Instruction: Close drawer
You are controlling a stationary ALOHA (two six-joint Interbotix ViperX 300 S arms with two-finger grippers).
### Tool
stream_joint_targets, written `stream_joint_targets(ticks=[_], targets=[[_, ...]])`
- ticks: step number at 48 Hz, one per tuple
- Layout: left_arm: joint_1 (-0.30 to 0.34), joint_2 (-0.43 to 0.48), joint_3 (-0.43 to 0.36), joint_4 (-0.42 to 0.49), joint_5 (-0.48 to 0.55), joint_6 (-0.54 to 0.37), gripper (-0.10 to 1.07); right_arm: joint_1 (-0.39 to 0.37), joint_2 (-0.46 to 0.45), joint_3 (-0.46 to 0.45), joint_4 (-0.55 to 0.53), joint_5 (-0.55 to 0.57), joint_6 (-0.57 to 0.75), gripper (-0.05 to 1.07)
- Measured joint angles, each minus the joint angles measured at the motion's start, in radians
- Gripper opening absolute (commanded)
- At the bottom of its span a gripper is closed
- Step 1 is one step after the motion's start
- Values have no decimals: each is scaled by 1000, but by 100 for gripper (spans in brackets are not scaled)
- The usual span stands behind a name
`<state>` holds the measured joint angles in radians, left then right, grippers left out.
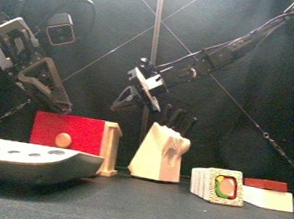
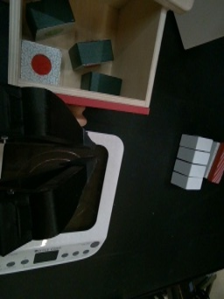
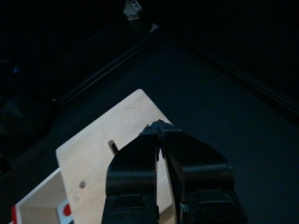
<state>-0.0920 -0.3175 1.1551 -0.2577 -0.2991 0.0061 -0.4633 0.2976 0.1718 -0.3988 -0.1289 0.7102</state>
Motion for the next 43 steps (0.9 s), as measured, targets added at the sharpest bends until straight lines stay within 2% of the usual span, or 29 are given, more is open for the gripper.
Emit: stream_joint_targets(ticks=[16, 32, 43], targets=[[3, 40, 0, -2, 0, 0, 59, -25, 92, -78, -3, 129, -5, 37], [28, 40, -3, 0, -2, 2, 60, -26, 117, -94, -18, 183, -8, 37], [69, 40, -11, -2, -3, 3, 59, -25, 117, -94, -41, 196, -6, 37]])
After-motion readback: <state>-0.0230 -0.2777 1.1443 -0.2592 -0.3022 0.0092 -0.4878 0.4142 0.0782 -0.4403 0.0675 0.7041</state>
